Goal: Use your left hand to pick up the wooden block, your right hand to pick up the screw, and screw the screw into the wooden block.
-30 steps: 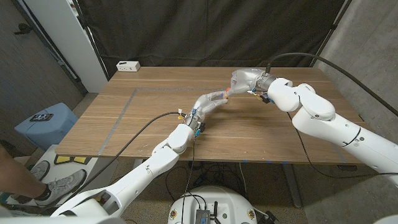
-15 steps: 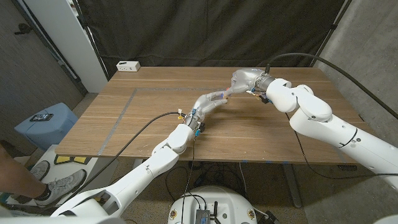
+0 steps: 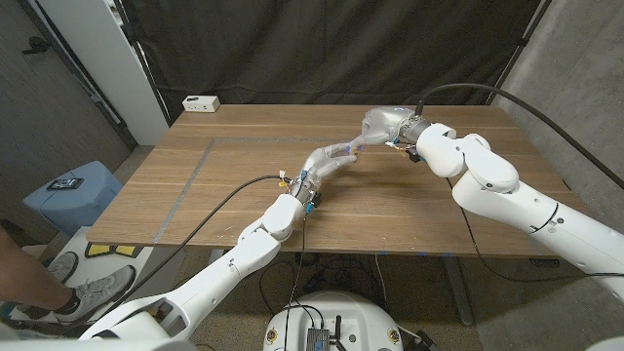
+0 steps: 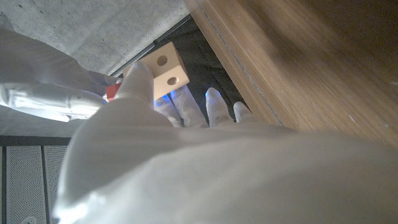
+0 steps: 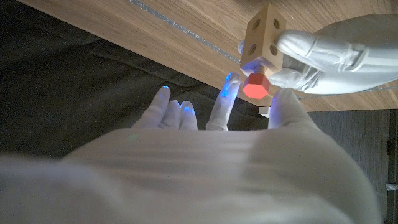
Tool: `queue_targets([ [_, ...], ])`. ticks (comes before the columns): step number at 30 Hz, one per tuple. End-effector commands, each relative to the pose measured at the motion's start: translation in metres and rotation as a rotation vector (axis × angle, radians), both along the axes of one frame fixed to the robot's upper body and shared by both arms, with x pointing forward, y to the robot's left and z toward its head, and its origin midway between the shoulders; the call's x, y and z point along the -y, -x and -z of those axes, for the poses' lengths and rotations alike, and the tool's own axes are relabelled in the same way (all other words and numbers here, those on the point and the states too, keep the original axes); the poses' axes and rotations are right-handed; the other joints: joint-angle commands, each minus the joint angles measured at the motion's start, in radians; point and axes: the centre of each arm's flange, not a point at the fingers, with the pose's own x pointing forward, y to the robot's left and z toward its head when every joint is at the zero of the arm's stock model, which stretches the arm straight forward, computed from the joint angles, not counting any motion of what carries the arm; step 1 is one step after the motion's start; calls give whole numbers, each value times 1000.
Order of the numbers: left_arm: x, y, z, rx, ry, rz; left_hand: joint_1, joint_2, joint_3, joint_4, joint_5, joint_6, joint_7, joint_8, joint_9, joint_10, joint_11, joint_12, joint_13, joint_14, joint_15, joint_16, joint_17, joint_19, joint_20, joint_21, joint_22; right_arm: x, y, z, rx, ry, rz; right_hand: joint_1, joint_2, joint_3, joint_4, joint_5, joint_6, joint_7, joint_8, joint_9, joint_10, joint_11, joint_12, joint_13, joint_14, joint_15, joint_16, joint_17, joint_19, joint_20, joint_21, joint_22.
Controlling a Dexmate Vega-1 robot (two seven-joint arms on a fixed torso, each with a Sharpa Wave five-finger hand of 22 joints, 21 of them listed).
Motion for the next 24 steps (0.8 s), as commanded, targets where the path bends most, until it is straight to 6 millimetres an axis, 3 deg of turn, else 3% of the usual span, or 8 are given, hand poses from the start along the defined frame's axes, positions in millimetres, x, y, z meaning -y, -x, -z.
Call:
queue_targets([
  [1, 0, 1, 0, 2, 0, 0, 4, 9, 5, -1, 0, 2, 6, 6, 0, -5, -2, 5, 1, 7, -87, 2, 2, 2, 5, 8, 2, 3, 5, -1, -11, 11, -6, -15, 2, -7, -1, 1, -41, 16, -13, 6, -17, 9, -9, 6, -5, 11, -8, 4, -8, 4, -2, 1],
  [9, 0, 2, 1, 2, 1, 0, 3, 9, 5, -1, 0, 0, 7, 6, 0, -5, -2, 4, 1, 8, -88, 2, 2, 2, 5, 8, 2, 5, 10, -3, -12, 21, -27, -28, 8, -10, -3, 2, -125, 22, -52, -14, -41, 22, -20, 8, -20, 21, -15, 3, -22, 13, -4, 1],
  [19, -1, 3, 2, 2, 2, -1, 4, 9, 5, -1, -1, 0, 6, 6, 0, -5, -2, 5, 1, 8, -88, 2, 2, 2, 4, 8, 2, 8, 13, -3, -18, 20, -69, -17, 22, -1, -18, 3, -202, 31, -107, -50, -61, 30, -26, 12, -38, 25, -25, -5, -38, 4, -6, -1],
  [24, -1, 4, 2, 4, 3, -1, 3, 10, 5, -1, -1, -1, 6, 6, 0, -5, -2, 5, 1, 9, -87, 2, 2, 2, 5, 8, 2, 8, 15, -4, -23, 23, -84, -2, 30, 9, -29, 6, -239, 11, -138, -70, -71, 30, -27, 13, -43, 26, -28, -10, -43, 3, -6, -1],
])
